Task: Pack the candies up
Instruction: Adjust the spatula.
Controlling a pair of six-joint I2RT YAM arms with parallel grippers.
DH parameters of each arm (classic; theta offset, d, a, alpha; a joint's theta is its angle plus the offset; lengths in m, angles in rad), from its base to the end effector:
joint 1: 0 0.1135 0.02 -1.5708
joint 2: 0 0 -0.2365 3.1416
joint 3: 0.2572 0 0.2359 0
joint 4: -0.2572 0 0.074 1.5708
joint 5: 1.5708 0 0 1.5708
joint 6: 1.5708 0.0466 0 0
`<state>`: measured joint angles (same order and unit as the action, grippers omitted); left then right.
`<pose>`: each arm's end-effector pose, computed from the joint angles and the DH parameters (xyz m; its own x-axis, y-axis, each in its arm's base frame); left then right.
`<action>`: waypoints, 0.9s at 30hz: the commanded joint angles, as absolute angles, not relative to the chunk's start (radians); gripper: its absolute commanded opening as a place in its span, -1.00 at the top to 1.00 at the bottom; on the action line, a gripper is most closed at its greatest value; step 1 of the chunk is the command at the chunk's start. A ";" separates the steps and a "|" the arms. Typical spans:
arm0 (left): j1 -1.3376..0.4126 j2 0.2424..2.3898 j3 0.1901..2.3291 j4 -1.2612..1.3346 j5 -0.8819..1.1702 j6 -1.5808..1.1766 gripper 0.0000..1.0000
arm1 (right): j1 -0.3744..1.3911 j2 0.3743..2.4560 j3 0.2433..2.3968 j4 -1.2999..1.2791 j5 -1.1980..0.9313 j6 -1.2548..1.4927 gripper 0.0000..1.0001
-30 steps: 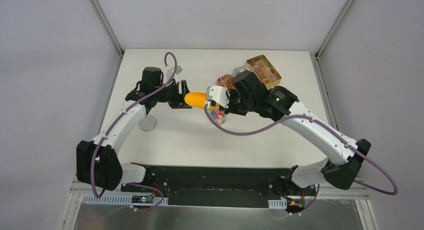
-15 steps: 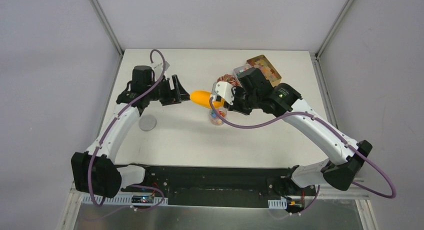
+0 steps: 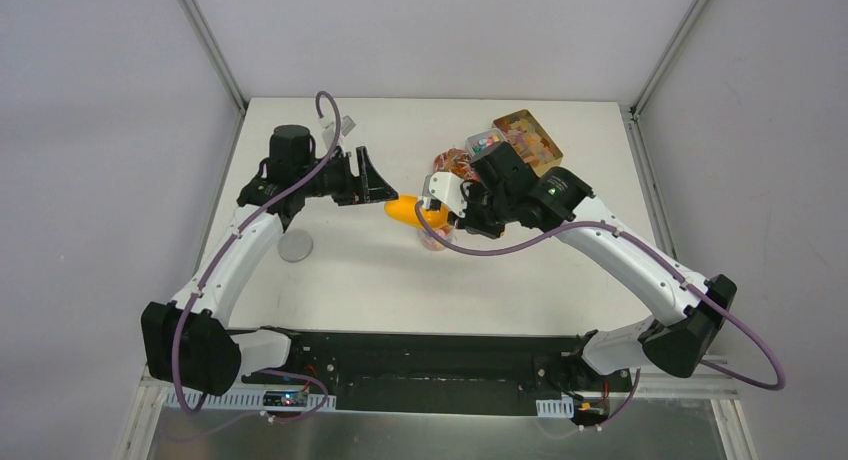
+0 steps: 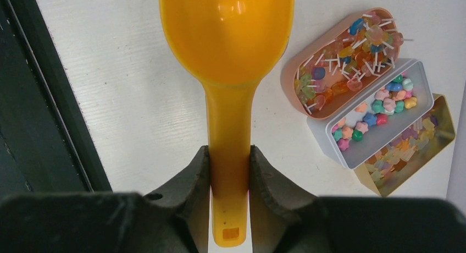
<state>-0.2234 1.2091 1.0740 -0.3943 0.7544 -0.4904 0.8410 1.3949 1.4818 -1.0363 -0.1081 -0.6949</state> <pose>0.2500 -0.0895 0.3089 -0.7819 -0.1743 -0.5985 0.4190 0.5640 -0.7116 0.1768 0.2051 0.3281 0.0849 -0.8599 -0.5033 -0.9484 0.0852 -0.3054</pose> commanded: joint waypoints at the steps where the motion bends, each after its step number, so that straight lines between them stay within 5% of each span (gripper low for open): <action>1: -0.239 1.243 1.043 -0.354 0.802 -0.504 -0.43 | 0.838 1.377 1.508 -0.970 -0.088 -0.655 1.00; 27: -0.239 1.343 0.976 -0.406 0.763 -0.496 -0.31 | 0.740 1.326 1.473 -0.762 -0.250 -0.528 1.00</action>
